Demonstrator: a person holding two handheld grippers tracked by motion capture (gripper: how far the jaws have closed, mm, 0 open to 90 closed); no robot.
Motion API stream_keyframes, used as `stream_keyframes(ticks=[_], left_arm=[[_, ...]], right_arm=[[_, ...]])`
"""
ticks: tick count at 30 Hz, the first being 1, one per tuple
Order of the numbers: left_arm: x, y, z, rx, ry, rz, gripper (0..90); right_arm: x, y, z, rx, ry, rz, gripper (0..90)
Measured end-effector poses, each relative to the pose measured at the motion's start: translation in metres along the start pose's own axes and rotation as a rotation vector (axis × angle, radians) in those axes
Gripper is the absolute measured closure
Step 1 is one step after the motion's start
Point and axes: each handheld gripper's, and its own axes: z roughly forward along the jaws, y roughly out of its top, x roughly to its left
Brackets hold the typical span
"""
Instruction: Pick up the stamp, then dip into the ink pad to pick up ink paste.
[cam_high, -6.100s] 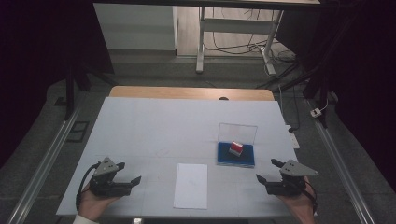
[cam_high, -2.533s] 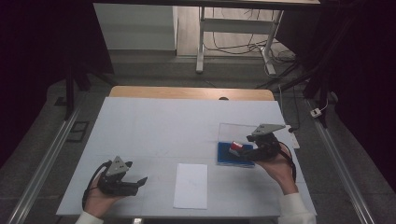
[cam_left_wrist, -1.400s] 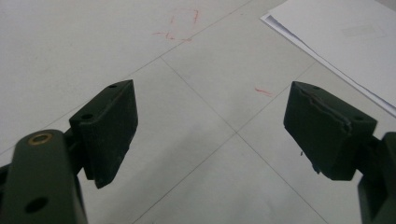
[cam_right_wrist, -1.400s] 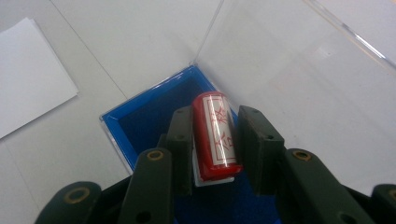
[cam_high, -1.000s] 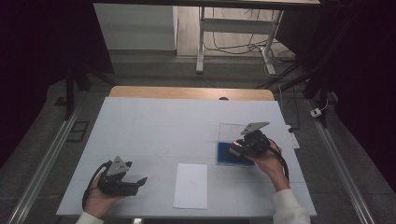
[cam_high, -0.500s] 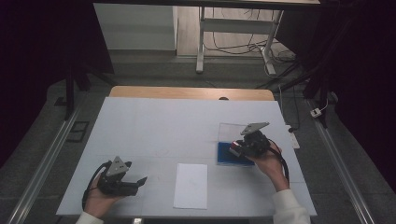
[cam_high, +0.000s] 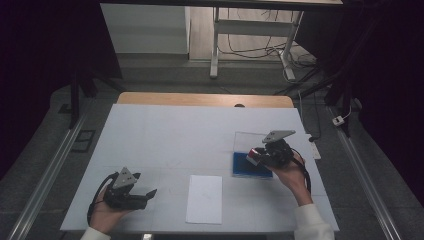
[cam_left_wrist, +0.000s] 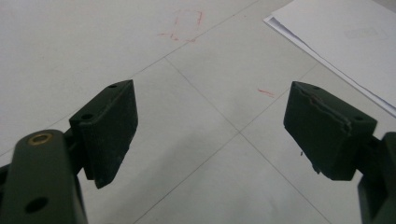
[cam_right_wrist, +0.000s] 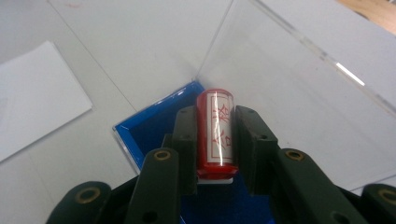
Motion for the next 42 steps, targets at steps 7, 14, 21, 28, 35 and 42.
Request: stream_keyframes(ticks=[7, 14, 21, 28, 35, 42], left_arm=[[-0.001, 0.0, 0.0, 0.005, -0.001, 0.005, 18.2], [0.0, 0.0, 0.0, 0.004, -0.002, 0.002, 18.2], [-0.001, 0.0, 0.0, 0.002, -0.002, 0.005, 18.3], [0.0, 0.0, 0.0, 0.002, -0.002, 0.006, 18.3], [-0.001, 0.0, 0.0, 0.004, -0.001, 0.012, 18.3], [-0.001, 0.0, 0.0, 0.006, -0.001, 0.015, 18.4]], right_arm=[[0.002, 0.004, -0.011, -0.037, 0.002, 0.003, 69.9], [0.004, 0.01, -0.021, -0.063, 0.006, 0.0, 69.8], [0.006, 0.012, -0.024, -0.057, 0.01, -0.008, 69.8], [0.006, 0.011, -0.02, -0.021, 0.005, -0.016, 69.8], [0.008, 0.01, -0.014, 0.018, -0.003, -0.029, 69.8], [0.01, 0.01, -0.009, 0.036, -0.001, -0.027, 69.8]])
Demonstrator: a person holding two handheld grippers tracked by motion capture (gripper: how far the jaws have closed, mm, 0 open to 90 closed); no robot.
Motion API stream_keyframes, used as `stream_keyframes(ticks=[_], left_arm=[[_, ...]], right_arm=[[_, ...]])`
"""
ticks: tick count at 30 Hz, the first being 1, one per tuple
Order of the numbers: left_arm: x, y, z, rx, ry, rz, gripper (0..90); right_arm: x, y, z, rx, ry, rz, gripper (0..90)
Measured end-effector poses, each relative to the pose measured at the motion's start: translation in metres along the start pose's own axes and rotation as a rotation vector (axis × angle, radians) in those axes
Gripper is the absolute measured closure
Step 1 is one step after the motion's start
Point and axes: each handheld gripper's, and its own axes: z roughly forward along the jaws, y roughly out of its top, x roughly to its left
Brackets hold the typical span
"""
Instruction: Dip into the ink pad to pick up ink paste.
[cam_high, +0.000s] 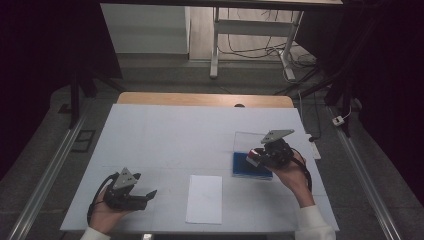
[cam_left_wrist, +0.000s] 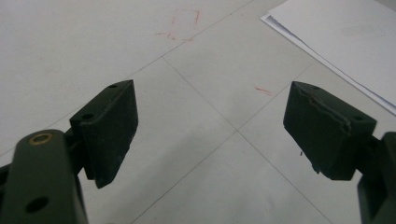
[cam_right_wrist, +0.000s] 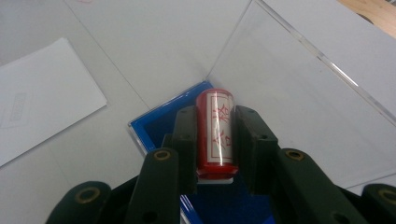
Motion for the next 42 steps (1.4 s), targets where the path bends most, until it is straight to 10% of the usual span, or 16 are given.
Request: stream_keyframes(ticks=[42], left_arm=[[0.001, -0.001, 0.0, 0.012, -0.01, 0.002, 18.4]], right_arm=[[-0.001, -0.009, 0.024, 0.082, -0.025, -0.001, 69.8]])
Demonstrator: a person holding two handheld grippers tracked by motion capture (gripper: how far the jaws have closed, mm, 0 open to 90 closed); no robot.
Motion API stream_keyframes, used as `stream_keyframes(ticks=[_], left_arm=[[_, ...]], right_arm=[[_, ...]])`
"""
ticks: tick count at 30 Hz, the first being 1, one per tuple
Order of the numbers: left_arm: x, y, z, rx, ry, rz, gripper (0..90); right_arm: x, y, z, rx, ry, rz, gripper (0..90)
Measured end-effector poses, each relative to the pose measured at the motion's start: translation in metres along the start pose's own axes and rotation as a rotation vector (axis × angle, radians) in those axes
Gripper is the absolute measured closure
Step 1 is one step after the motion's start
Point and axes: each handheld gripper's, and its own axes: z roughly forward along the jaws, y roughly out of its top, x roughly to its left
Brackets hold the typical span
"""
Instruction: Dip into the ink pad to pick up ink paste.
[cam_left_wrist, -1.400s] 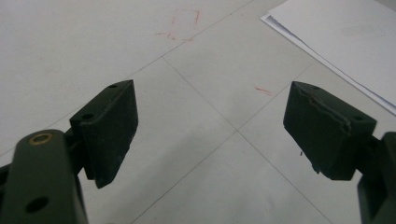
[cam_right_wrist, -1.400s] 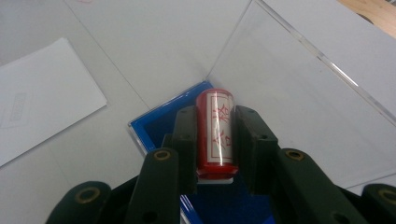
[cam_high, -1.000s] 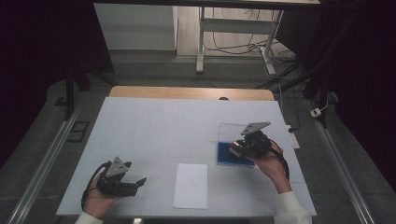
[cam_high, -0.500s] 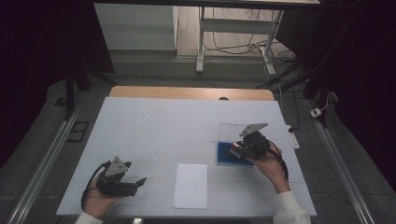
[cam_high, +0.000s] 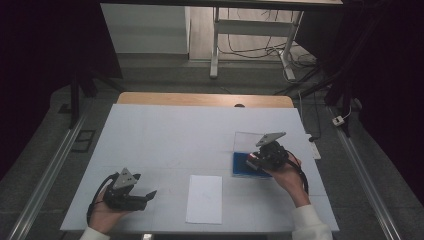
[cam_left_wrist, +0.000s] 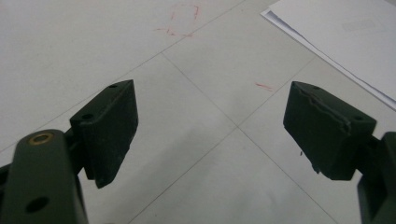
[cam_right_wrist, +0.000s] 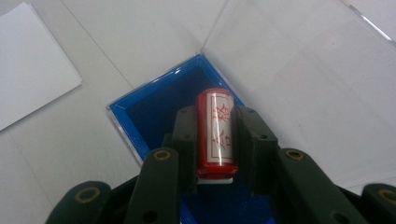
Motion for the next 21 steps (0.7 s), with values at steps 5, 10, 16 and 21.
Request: stream_keyframes(ticks=[5, 10, 16, 21], left_arm=[[0.0003, 0.0, -0.0001, 0.0, -0.001, -0.001, 18.4], [0.0002, -0.0001, 0.0, 0.001, -0.001, 0.0, 18.4], [0.0002, -0.0004, 0.0001, 0.003, -0.002, 0.001, 18.4], [0.0001, -0.0006, 0.0001, 0.003, -0.003, 0.0, 18.4]], right_arm=[[-0.0008, -0.0005, 0.0005, 0.0, 0.001, 0.003, 69.8], [-0.0004, -0.0004, 0.0006, 0.004, -0.001, 0.004, 69.8], [0.0015, 0.0004, 0.001, 0.009, -0.01, -0.005, 69.8], [0.0018, 0.0005, 0.0012, 0.014, -0.014, -0.017, 69.9]])
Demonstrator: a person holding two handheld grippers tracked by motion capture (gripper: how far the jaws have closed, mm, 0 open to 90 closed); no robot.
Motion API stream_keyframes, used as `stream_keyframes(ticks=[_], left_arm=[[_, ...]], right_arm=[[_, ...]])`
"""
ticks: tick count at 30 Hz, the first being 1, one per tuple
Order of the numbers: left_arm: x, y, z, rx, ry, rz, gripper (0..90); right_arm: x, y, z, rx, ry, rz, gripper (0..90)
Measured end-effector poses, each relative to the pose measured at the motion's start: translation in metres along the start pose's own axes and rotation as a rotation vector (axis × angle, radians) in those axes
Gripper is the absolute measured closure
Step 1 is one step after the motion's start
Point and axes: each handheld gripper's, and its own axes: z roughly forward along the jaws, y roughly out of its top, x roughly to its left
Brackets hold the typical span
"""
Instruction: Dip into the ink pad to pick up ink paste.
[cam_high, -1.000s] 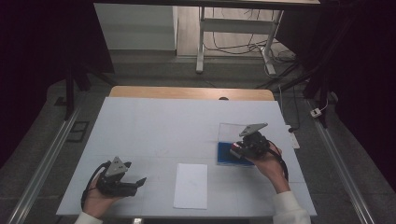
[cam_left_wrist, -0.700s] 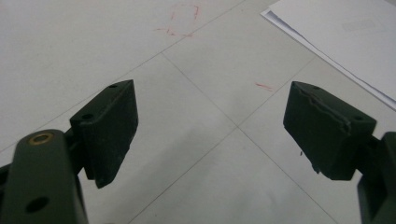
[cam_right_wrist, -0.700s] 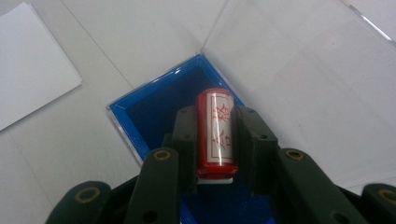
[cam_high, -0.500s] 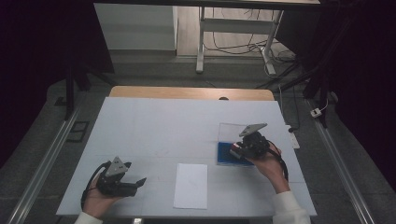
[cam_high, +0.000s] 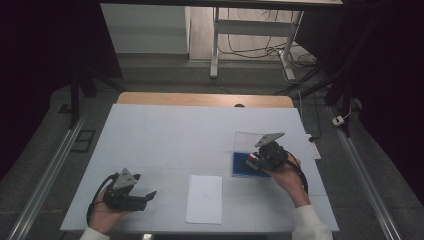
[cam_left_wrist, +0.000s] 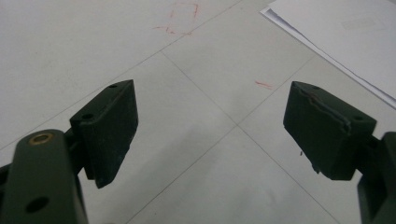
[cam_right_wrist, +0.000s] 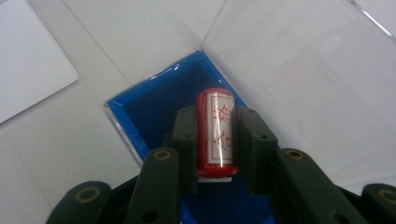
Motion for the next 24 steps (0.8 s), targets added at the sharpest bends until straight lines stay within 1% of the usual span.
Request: stream_keyframes(ticks=[4, 7, 10, 24], left_arm=[[-0.0003, -0.0001, 0.0003, 0.001, 0.0, -0.001, 18.4], [-0.0007, -0.0002, 0.0004, 0.003, 0.001, -0.001, 18.4], [-0.0007, -0.0002, 0.0002, 0.002, 0.0, -0.002, 18.4], [-0.0012, -0.0003, 0.0009, 0.005, -0.001, -0.005, 18.4]], right_arm=[[-0.0002, -0.0006, 0.0003, 0.01, 0.001, 0.011, 70.0], [0.0008, 0.0, 0.0023, 0.03, -0.005, 0.005, 70.0], [0.0013, 0.0005, 0.003, 0.038, -0.008, 0.007, 70.1], [0.002, -0.0001, 0.0044, 0.044, -0.013, 0.012, 70.1]])
